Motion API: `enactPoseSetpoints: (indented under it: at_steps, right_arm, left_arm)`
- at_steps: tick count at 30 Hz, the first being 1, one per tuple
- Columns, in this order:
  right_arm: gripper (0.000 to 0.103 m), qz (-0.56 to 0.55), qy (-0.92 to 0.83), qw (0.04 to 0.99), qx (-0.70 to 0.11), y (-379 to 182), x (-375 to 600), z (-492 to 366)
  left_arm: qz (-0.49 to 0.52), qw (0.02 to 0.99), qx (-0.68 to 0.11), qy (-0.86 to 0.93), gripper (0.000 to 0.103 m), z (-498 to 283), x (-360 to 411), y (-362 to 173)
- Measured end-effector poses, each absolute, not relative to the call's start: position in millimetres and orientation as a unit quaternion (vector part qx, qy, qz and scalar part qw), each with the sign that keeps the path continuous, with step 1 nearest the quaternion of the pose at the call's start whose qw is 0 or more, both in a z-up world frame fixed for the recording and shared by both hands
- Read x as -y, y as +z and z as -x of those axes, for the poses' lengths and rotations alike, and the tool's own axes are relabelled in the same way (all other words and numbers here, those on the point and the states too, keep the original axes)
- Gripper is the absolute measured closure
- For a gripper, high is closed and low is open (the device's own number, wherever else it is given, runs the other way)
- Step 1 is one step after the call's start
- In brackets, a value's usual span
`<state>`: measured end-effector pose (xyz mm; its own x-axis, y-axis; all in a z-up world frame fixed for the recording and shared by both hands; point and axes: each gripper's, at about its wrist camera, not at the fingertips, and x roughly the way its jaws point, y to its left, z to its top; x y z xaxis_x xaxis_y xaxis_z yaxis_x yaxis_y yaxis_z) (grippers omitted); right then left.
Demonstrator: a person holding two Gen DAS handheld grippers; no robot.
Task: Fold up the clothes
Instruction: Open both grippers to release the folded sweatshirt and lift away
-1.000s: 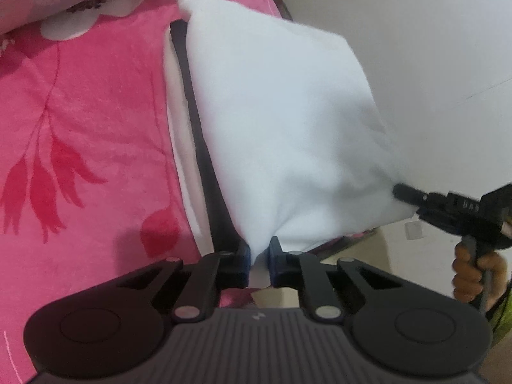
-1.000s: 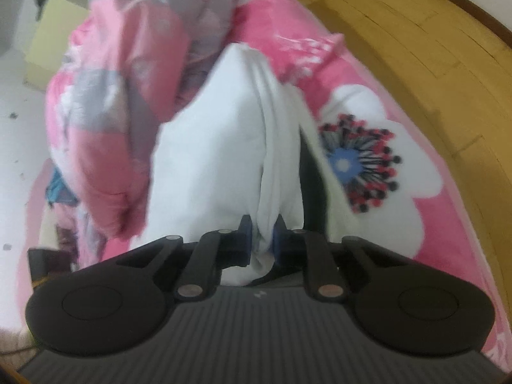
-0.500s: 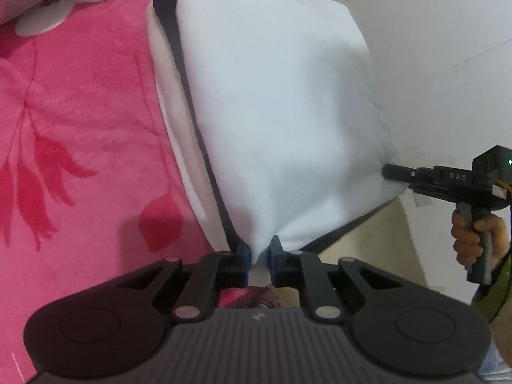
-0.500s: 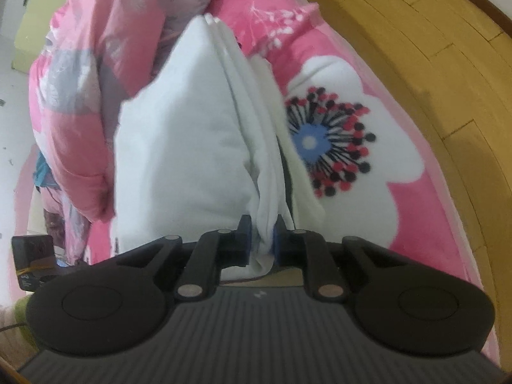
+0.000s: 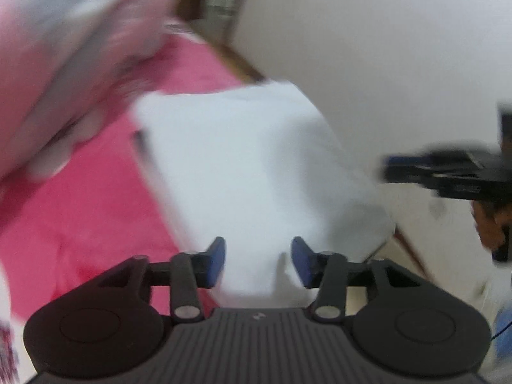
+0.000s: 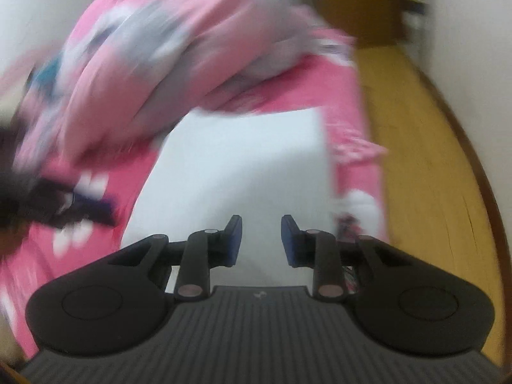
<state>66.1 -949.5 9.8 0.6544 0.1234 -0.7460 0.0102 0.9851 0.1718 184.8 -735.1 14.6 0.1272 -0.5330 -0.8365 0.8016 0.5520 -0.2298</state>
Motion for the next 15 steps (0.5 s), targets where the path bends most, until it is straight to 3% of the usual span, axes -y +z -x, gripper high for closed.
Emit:
enactPoseSetpoints:
  at_steps: [3, 5, 10, 15]
  right_arm:
    - [0.081, 0.0, 0.049, 0.879, -0.474, -32, 931, -85]
    - [0.081, 0.015, 0.055, 0.878, -0.475, -26, 931, -85]
    - [0.08, -0.036, 0.055, 0.909, -0.412, 12, 956, -95]
    - [0.081, -0.099, 0.011, 0.909, -0.405, -28, 991, -144]
  left_arm:
    - [-0.184, 0.736, -0.465, -0.455, 0.048, -175, 746, -3]
    - [-0.183, 0.734, -0.467, -0.458, 0.048, -176, 741, 5]
    - [-0.117, 0.75, -0.479, -0.44, 0.048, -205, 728, 23]
    - [-0.104, 0.772, -0.486, -0.397, 0.045, -237, 748, -1]
